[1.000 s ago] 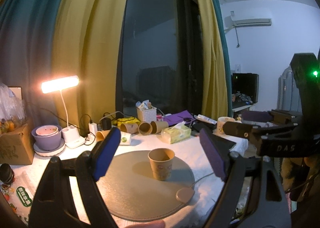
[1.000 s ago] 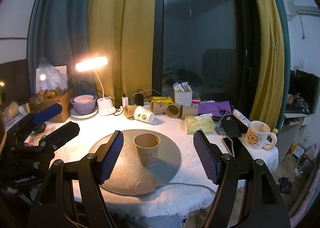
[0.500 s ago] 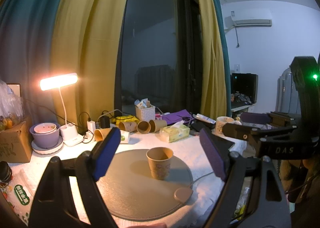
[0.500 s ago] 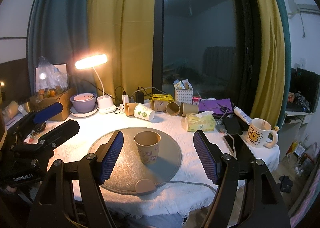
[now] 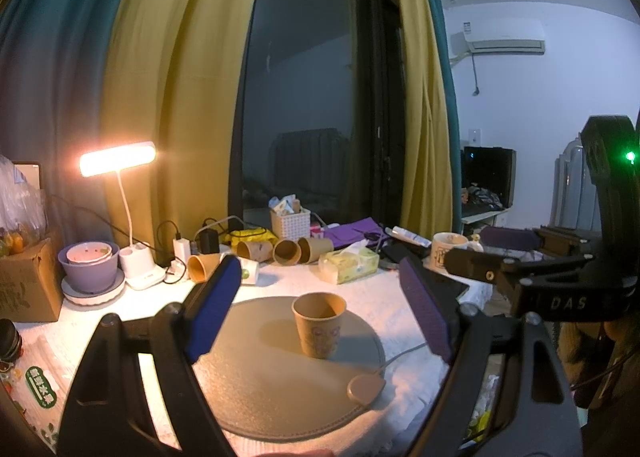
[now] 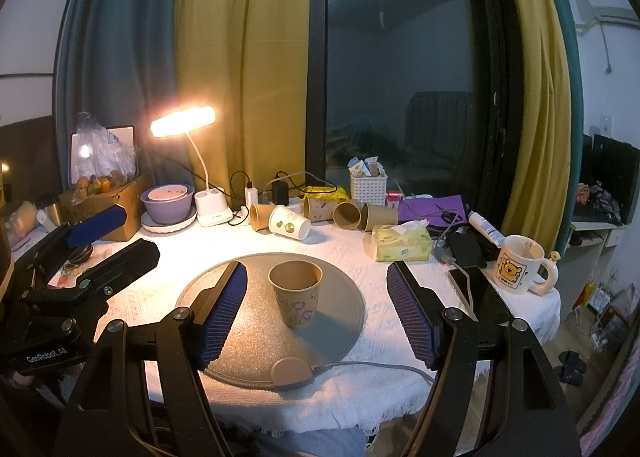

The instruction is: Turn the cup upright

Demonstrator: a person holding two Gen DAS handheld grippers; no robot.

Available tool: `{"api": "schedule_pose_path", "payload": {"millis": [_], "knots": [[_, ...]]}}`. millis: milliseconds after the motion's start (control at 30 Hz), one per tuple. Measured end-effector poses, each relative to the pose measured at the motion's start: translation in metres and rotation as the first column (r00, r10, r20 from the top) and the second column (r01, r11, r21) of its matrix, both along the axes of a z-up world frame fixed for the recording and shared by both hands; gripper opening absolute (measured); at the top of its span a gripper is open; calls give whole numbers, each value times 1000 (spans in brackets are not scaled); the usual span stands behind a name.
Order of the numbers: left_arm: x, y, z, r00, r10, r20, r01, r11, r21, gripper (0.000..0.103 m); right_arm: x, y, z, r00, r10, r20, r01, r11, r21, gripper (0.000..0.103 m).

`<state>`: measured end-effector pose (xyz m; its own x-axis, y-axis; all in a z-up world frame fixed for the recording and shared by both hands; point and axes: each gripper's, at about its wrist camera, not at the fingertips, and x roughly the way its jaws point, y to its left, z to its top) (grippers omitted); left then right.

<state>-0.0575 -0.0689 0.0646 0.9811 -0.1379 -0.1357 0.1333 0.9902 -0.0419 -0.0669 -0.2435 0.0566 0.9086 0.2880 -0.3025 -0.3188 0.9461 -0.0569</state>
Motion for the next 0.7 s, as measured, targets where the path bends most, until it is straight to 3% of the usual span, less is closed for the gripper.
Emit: {"api": "schedule_pose_path", "payload": {"millis": [700], "knots": [[0, 0, 0, 1000, -1, -3, 1, 1000, -3, 82, 0, 2, -7, 1000, 2, -8, -2, 1000, -2, 75]]}}
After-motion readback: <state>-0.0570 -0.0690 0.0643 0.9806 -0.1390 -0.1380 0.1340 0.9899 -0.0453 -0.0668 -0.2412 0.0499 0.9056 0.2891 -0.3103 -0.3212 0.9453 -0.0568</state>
